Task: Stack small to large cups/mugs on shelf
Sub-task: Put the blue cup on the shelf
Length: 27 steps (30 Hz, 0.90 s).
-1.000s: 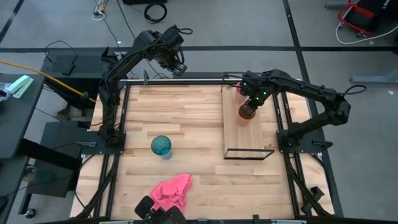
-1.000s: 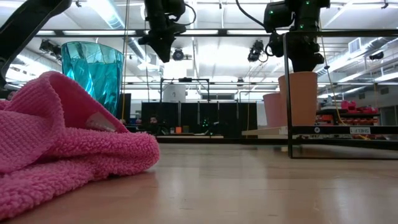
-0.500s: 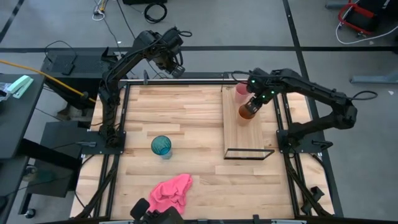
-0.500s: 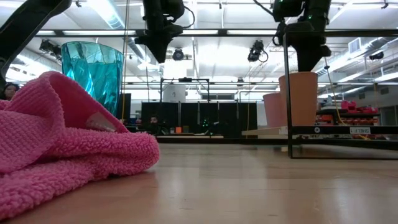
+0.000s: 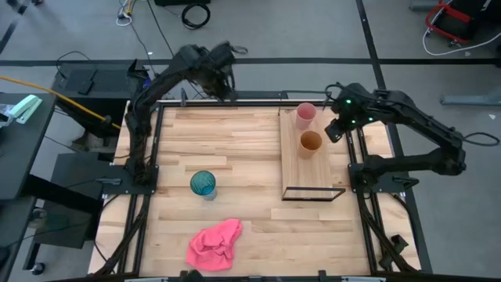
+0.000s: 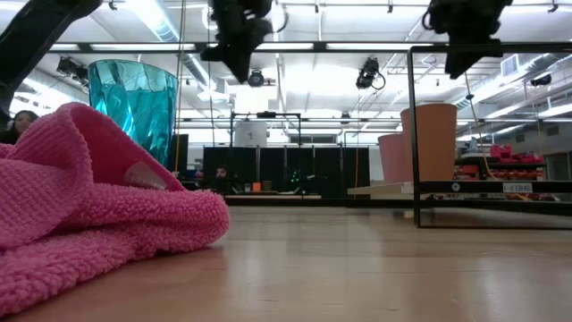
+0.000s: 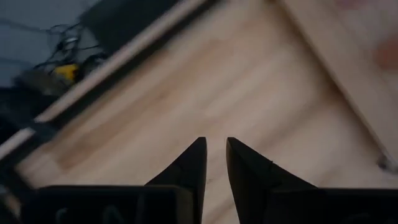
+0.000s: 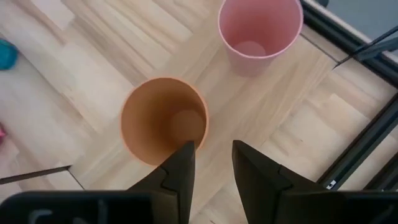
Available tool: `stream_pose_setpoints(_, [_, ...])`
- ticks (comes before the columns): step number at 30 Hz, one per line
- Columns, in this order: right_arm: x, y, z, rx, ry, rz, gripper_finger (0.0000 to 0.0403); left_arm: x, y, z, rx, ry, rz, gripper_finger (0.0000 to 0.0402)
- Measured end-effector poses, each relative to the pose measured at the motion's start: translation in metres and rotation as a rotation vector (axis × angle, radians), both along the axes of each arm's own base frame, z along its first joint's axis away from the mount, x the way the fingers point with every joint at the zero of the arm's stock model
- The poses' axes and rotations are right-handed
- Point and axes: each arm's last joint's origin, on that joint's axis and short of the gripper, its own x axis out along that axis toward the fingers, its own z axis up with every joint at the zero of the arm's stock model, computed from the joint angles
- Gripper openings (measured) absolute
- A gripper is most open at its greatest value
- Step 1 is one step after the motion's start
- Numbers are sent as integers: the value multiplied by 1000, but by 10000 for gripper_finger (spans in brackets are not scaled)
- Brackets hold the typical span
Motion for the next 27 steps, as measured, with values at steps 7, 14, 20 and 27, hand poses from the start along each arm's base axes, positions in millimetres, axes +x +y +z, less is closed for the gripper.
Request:
stream_pose_setpoints(7, [-18, 11, 9, -42, -71, 0, 115, 34, -66, 0, 3, 0, -155, 70])
stream_pose_setpoints(14, [-24, 14, 12, -57, -94, 3, 115, 53, -138, 0, 25, -1, -237, 57])
stream_pose_setpoints(20, [-24, 14, 12, -66, -89, 20, 115, 58, -189, 0, 1, -29, -208, 54])
stream_pose_setpoints(27, [-24, 14, 12, -75, -84, 37, 114, 57, -238, 0, -36, -66, -128, 53])
